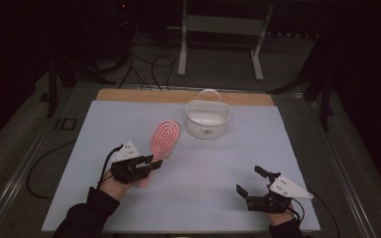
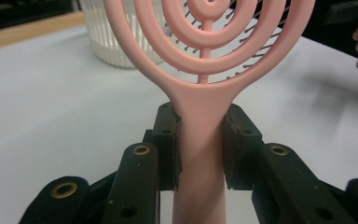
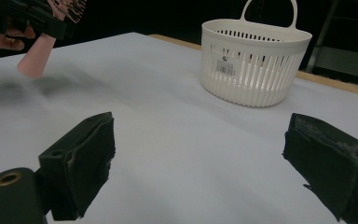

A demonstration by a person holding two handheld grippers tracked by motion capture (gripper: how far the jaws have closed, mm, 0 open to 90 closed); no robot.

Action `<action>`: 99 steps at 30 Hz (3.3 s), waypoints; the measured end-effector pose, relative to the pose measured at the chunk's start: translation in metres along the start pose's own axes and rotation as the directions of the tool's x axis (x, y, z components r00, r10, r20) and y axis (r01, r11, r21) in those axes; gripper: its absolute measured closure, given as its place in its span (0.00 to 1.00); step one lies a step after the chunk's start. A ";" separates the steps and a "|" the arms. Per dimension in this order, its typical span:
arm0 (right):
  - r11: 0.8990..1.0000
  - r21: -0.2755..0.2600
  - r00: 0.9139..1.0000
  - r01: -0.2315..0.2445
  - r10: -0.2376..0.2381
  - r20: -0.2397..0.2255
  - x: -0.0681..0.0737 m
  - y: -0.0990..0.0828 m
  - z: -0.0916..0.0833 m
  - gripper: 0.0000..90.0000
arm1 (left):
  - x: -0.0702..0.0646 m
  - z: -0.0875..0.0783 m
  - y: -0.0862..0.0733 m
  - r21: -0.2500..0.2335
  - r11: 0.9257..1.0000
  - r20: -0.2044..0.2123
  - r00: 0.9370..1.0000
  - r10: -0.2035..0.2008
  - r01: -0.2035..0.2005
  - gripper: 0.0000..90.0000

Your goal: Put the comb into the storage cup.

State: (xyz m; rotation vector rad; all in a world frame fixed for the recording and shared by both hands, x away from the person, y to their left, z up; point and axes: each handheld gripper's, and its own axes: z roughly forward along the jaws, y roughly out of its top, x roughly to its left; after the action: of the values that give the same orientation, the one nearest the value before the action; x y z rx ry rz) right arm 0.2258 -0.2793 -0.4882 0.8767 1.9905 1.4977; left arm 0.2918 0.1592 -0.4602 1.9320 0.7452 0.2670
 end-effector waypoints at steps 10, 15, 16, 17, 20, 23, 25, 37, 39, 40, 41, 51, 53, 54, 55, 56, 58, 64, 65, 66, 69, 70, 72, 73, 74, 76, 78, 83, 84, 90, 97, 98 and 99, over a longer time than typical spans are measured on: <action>1.000 0.001 1.000 -0.006 0.006 -0.004 0.000 0.000 0.000 0.10 | 0.000 -0.005 -0.018 -0.086 0.996 0.015 1.000 -0.005 0.006 0.79; 1.000 0.004 1.000 -0.006 0.006 -0.001 0.000 0.000 0.001 0.10 | -0.003 -0.002 -0.020 -0.120 0.993 0.016 1.000 -0.022 0.024 0.79; 1.000 0.002 1.000 -0.006 0.006 0.000 -0.001 0.001 0.000 0.10 | -0.004 0.000 -0.020 -0.115 0.993 0.016 1.000 -0.016 0.018 0.79; 1.000 -0.002 1.000 -0.007 0.007 -0.001 -0.001 0.001 0.000 0.10 | -0.006 0.001 -0.021 -0.113 0.994 0.002 1.000 -0.009 0.009 0.79; 1.000 0.009 1.000 -0.015 0.015 0.003 -0.002 0.002 -0.001 0.10 | -0.007 0.002 -0.022 -0.110 0.994 -0.023 1.000 -0.003 0.001 0.79; 0.999 0.022 1.000 -0.030 0.030 0.003 -0.001 0.007 -0.002 0.10 | -0.007 0.000 -0.023 -0.110 0.994 -0.040 0.999 -0.010 0.005 0.79; 0.999 0.027 0.999 -0.032 0.032 0.001 0.001 0.013 -0.003 0.10 | -0.007 -0.001 -0.025 -0.107 0.994 -0.047 0.999 -0.012 0.007 0.79; 0.998 0.008 0.997 0.059 -0.059 -0.044 0.019 0.059 -0.005 0.09 | -0.012 -0.001 -0.026 -0.110 0.994 -0.049 0.999 -0.011 0.006 0.79; 0.998 -0.006 0.996 0.068 -0.068 -0.059 0.022 0.070 -0.003 0.09 | -0.011 -0.002 -0.025 -0.112 0.994 -0.045 0.999 -0.014 0.009 0.79; 0.998 -0.011 0.996 0.065 -0.066 -0.062 0.023 0.074 -0.002 0.09 | -0.012 -0.002 -0.025 -0.113 0.994 -0.051 0.999 -0.012 0.006 0.79; 0.998 -0.015 0.996 0.064 -0.064 -0.065 0.023 0.078 -0.001 0.09 | -0.012 -0.002 -0.025 -0.115 0.993 -0.051 0.999 -0.013 0.007 0.79; 1.000 -0.028 0.995 0.007 -0.010 -0.095 0.023 0.111 0.015 0.09 | -0.012 -0.003 -0.024 -0.120 0.993 -0.048 0.999 -0.015 0.009 0.79; 1.000 -0.021 0.995 0.005 -0.007 -0.104 0.024 0.117 0.020 0.09 | -0.012 -0.003 -0.024 -0.121 0.993 -0.049 0.999 -0.013 0.007 0.79; 1.000 -0.017 0.993 -0.004 0.002 -0.119 0.026 0.123 0.025 0.09 | -0.012 -0.003 -0.024 -0.121 0.993 -0.049 0.999 -0.012 0.006 0.79; 1.000 -0.016 0.993 -0.001 0.000 -0.118 0.026 0.125 0.027 0.09 | -0.012 -0.003 -0.024 -0.121 0.993 -0.049 0.999 -0.012 0.006 0.79; 1.000 -0.016 0.993 -0.001 0.000 -0.118 0.026 0.125 0.027 0.09 | -0.012 -0.003 -0.024 -0.122 0.992 -0.048 0.999 -0.013 0.007 0.79; 1.000 -0.015 0.992 -0.004 0.002 -0.129 0.029 0.131 0.032 0.09 | -0.012 -0.004 -0.024 -0.121 0.993 -0.048 0.999 -0.009 0.003 0.79; 1.000 -0.017 0.989 -0.012 0.009 -0.148 0.039 0.148 0.048 0.09 | -0.013 -0.003 -0.023 -0.123 0.992 -0.044 0.999 -0.008 0.003 0.79; 1.000 -0.019 0.989 -0.019 0.016 -0.149 0.041 0.150 0.051 0.09 | -0.013 -0.003 -0.023 -0.126 0.992 -0.049 0.999 -0.005 -0.001 0.79; 0.999 -0.017 0.986 -0.031 0.028 -0.163 0.043 0.152 0.053 0.09 | -0.013 -0.003 -0.023 -0.128 0.992 -0.043 0.999 -0.009 0.003 0.79; 0.999 -0.020 0.986 -0.035 0.031 -0.164 0.046 0.155 0.058 0.09 | -0.014 -0.004 -0.023 -0.126 0.992 -0.048 0.999 -0.005 -0.001 0.79; 0.999 -0.023 0.985 -0.042 0.038 -0.171 0.047 0.157 0.061 0.09 | -0.014 -0.003 -0.023 -0.127 0.992 -0.043 0.999 -0.008 0.002 0.79; 0.999 -0.017 0.982 -0.051 0.047 -0.182 0.052 0.161 0.070 0.09 | -0.014 -0.003 -0.023 -0.124 0.992 -0.041 0.999 -0.006 0.001 0.79; 0.998 -0.019 0.982 -0.055 0.051 -0.182 0.053 0.161 0.072 0.09 | -0.014 -0.003 -0.023 -0.124 0.992 -0.041 0.999 -0.006 0.001 0.79; 0.998 -0.017 0.979 -0.062 0.058 -0.194 0.055 0.162 0.075 0.09 | -0.015 -0.002 -0.023 -0.125 0.992 -0.043 0.999 -0.004 -0.002 0.79; 0.998 -0.011 0.978 -0.067 0.063 -0.198 0.058 0.164 0.081 0.09 | -0.015 -0.002 -0.023 -0.125 0.992 -0.045 0.999 0.001 -0.007 0.79; 0.997 -0.010 0.975 -0.076 0.073 -0.212 0.061 0.165 0.087 0.09 | -0.015 -0.002 -0.023 -0.125 0.992 -0.040 0.999 0.001 -0.006 0.79; 0.995 -0.001 0.970 -0.100 0.097 -0.224 0.068 0.170 0.099 0.09 | -0.015 -0.002 -0.022 -0.128 0.992 -0.042 0.999 0.003 -0.008 0.79; 0.994 0.005 0.969 -0.110 0.109 -0.220 0.069 0.171 0.102 0.09 | -0.015 -0.002 -0.023 -0.131 0.991 -0.050 0.999 0.003 -0.010 0.79; 0.988 0.038 0.969 -0.152 0.156 -0.191 0.077 0.172 0.114 0.09 | -0.015 -0.001 -0.022 -0.135 0.991 -0.046 0.999 -0.004 -0.002 0.79; 0.960 0.087 0.950 -0.266 0.276 -0.148 0.090 0.173 0.135 0.09 | -0.016 -0.002 -0.022 -0.141 0.990 -0.049 0.999 -0.004 -0.003 0.79; 0.957 0.092 0.945 -0.276 0.288 -0.155 0.090 0.173 0.138 0.09 | -0.015 -0.002 -0.022 -0.140 0.990 -0.048 0.999 -0.006 0.000 0.79; 0.953 0.099 0.942 -0.287 0.300 -0.153 0.092 0.173 0.139 0.09 | -0.015 -0.002 -0.022 -0.141 0.990 -0.050 0.999 -0.005 -0.002 0.79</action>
State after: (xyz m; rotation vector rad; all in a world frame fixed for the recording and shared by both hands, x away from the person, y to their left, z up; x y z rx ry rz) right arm 0.2983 -0.0889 -0.3605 1.1572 2.1191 1.7171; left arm 0.2705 0.1577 -0.4769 1.7962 0.7408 0.3592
